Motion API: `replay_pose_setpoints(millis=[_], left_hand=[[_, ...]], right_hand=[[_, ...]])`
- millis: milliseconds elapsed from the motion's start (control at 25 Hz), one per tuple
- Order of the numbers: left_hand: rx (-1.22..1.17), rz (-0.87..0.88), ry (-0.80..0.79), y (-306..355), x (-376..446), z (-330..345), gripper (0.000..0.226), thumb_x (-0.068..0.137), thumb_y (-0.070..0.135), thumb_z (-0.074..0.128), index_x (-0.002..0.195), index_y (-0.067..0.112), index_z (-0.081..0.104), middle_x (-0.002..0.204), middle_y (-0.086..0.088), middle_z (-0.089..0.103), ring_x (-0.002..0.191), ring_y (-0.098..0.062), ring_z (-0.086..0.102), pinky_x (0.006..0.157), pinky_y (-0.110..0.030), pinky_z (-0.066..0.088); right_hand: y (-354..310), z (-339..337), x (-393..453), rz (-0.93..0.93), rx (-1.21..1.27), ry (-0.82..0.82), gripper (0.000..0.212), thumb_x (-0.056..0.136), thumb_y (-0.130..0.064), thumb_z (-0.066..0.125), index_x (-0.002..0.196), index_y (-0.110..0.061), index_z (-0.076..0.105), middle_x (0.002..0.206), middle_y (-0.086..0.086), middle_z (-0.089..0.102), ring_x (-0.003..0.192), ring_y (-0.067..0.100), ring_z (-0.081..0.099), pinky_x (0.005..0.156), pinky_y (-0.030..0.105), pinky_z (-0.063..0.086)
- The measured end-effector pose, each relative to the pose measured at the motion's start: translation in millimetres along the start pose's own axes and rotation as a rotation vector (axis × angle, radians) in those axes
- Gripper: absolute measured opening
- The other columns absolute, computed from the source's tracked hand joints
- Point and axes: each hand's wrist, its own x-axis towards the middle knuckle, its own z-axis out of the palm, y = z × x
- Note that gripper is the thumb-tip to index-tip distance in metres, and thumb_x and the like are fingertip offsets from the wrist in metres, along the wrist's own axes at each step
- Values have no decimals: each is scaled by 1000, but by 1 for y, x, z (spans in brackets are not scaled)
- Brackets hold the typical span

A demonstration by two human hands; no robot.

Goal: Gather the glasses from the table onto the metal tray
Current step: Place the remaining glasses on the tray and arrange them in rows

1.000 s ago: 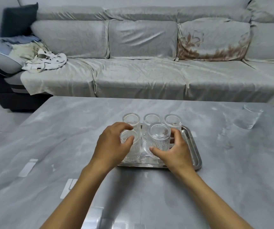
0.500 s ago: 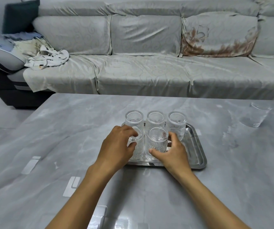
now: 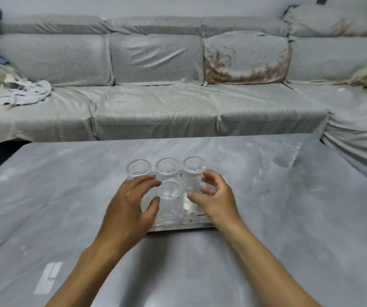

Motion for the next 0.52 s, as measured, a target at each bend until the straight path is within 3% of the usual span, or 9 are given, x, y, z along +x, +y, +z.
replay_pose_setpoints(millis=[120,280,360,520], left_hand=[[-78,137,-21,59,15,56,59,81,17,68,137,20,49,141,-3,52,130,-20,45,106,-32,36],[131,276,-475,128,46,168,73,90,32,56,151,24,18,160,-8,20,144,-27,21,114,-37,22],[282,235,-703,135,59,210,75,88,42,59,150,25,20,161,-11,15,146,-33,14,116,-42,17],[260,135,-929,120,95,249,84,69,69,63,139,30,38,138,-9,38,131,-36,32,106,-45,35]], right_hand=[[-4,-73,18,-8,25,186,54,69,-21,79,118,-30,56,122,-7,62,98,11,64,79,26,53],[20,-162,38,39,-197,304,59,76,-16,73,130,-23,52,134,-5,57,99,15,59,82,29,49],[30,-192,47,28,-328,290,61,76,-15,71,133,-23,50,138,-4,54,98,15,56,83,30,49],[49,-234,90,-26,-601,273,67,74,-22,69,136,-24,43,140,0,50,110,23,58,87,34,47]])
